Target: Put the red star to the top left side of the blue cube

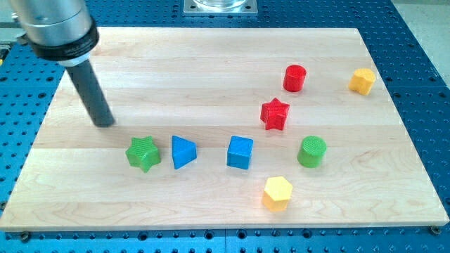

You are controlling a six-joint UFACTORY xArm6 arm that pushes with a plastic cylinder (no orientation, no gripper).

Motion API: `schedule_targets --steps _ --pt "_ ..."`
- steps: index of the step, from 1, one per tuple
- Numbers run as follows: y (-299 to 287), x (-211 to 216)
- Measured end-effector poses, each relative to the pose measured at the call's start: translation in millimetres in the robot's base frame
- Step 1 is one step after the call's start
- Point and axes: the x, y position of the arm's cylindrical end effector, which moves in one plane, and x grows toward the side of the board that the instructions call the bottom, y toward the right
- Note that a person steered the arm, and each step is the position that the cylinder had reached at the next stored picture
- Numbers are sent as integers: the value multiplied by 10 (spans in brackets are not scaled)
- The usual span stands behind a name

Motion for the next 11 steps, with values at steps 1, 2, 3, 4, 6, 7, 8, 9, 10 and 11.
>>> schedule_targets --steps 1,2,3,4,6,7,8,9,10,11 --pt "426 -162" --pt "854 -316" --pt "1102 -400" --pt "1294 -395" --pt "2198 -189" --pt "2976 -205" --pt "3688 -190" --pt "3877 19" --pt "2977 42" --pt "1981 38"
